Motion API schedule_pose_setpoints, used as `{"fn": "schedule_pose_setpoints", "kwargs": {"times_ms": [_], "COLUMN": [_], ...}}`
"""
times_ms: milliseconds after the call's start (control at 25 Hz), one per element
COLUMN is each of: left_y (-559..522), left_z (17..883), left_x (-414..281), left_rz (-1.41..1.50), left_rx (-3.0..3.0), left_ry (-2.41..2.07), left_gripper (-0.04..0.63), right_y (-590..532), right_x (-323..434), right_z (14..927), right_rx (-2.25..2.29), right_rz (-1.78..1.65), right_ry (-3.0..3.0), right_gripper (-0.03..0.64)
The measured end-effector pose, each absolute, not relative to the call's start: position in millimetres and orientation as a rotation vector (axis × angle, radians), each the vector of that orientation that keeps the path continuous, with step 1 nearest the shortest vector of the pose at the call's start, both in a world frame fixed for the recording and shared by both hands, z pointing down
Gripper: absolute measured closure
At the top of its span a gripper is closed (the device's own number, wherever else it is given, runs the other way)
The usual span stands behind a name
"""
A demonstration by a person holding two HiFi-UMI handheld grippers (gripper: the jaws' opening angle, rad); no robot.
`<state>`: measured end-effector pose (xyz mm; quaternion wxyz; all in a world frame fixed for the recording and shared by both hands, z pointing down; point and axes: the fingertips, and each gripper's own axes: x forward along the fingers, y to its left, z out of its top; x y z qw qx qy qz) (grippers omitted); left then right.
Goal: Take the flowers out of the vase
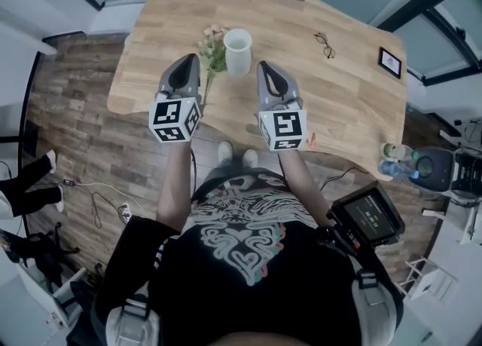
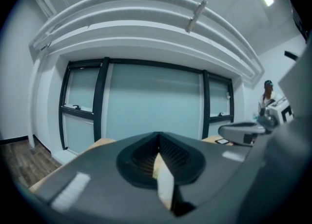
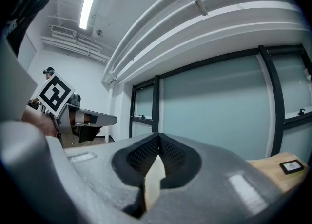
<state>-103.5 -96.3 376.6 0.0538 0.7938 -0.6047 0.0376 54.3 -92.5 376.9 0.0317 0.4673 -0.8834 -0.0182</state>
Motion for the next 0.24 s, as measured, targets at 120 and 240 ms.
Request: {"fn": "schedule_pose_setpoints", "kwargs": {"times_ms": [120,240], "left_y": [-96.8,-101.0], "left_z": [376.2,375.0], "left_x": [-104.4,-102.2], "left_rz": [0.117,0.114], "left_rx": [2.416,2.429], "left_ry": [-1.841,-1.838], "left_gripper": [0.606,0.606], "right_y": [-93.9,-97.1], "right_x": [52.5,53.5], "right_z": [378.6,378.3], "right_rx": [1.435,1.438], "right_rz": [-0.053,-0.064], "right_ry": [-2.722,-2.721], "right_gripper": [0.618,0.618]}}
